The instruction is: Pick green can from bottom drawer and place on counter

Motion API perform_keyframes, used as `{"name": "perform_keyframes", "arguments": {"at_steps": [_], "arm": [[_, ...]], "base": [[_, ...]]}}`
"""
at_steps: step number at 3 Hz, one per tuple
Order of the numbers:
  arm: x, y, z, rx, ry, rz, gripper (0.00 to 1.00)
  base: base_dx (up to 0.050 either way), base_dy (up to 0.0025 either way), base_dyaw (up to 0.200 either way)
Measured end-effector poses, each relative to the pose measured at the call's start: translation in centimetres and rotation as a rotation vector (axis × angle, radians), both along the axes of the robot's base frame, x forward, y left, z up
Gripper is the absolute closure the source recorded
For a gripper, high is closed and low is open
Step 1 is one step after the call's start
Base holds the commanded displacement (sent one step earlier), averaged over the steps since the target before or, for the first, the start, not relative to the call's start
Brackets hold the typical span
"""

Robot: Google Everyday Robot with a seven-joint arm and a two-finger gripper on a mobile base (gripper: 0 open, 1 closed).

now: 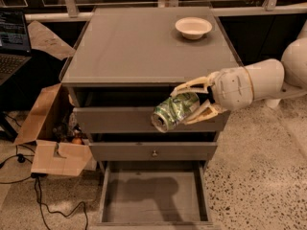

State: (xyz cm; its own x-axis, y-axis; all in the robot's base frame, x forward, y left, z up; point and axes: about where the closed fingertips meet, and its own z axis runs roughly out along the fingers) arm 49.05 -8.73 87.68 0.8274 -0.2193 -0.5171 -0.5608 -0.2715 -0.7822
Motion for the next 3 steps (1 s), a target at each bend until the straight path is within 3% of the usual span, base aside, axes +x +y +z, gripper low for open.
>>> {"name": "perform_keyframes", "arguments": {"at_steps": [2,3], "arm": [[4.1,0.5,4.2,-0.012,-0.098,-0.092,1.0],[7.2,0.7,4.9,0.024,-0.112,-0.155,1.0]], "base": [[0.0,0.0,0.0],[0.0,0.0,0.0]]}}
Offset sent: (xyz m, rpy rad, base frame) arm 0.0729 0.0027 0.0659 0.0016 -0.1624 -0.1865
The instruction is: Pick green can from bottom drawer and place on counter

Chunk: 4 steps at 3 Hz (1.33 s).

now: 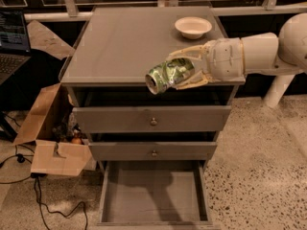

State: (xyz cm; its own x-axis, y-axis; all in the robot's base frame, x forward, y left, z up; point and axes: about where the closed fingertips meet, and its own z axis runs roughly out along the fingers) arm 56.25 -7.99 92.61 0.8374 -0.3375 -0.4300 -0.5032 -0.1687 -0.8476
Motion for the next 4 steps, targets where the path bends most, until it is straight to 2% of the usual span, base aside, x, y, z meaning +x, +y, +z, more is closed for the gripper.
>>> {"name": "perform_keyframes", "arguments": {"at_steps": [1,2,3,4], "arm": [[3.0,0.7,0.0,0.045,-0.014,-0.038,1.0],[3.0,0.7,0.0,0.045,-0.014,-0.038,1.0],[4.2,1.6,0.4,0.058,-0.025,-0.025,1.0],[7.4,2.9,0.0,0.051,-0.023,0.0,1.0]], "base": [[0.0,0.0,0.0],[0.0,0.0,0.0],[0.0,0.0,0.0],[0.0,0.0,0.0]]}}
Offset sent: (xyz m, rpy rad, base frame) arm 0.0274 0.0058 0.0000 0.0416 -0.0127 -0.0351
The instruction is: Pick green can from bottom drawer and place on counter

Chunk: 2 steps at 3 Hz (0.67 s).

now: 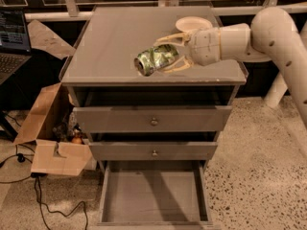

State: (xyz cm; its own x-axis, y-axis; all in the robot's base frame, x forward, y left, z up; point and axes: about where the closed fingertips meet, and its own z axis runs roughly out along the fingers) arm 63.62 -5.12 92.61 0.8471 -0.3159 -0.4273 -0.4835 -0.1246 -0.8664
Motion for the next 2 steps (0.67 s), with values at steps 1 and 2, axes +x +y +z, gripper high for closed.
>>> {"name": "perform_keyframes", "arguments": {"at_steps": [1,2], "arm": [[3.8,1.5,-0.4,-0.019,0.005,0.017,1.0],[6.5,1.4,-1.3,-0.053,0.019,-0.016,1.0]], "base": [[0.0,0.0,0.0],[0.0,0.0,0.0]]}}
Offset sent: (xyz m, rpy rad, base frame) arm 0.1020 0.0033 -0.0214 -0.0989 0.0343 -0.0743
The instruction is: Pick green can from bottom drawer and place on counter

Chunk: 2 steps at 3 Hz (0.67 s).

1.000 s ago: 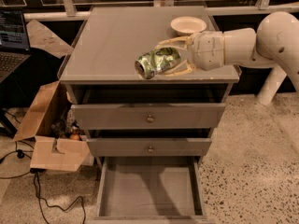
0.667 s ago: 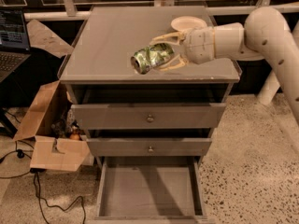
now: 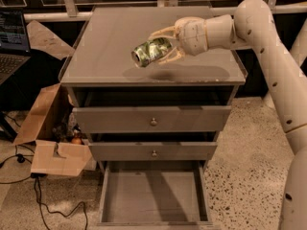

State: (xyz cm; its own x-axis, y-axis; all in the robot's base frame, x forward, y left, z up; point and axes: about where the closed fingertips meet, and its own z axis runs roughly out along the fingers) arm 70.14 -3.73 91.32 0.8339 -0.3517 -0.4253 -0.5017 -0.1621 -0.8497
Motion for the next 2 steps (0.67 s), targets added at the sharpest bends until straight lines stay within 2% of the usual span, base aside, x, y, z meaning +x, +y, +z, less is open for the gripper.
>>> {"name": "perform_keyframes", "arguments": {"at_steps": [1,2], "arm": [[1.75,-1.23,-0.77,-0.03,0.006,-0.058,1.0],[1.81,-1.26,-0.83,-0.032,0.007,-0.06,0.8]], "base": [[0.0,0.0,0.0],[0.0,0.0,0.0]]}}
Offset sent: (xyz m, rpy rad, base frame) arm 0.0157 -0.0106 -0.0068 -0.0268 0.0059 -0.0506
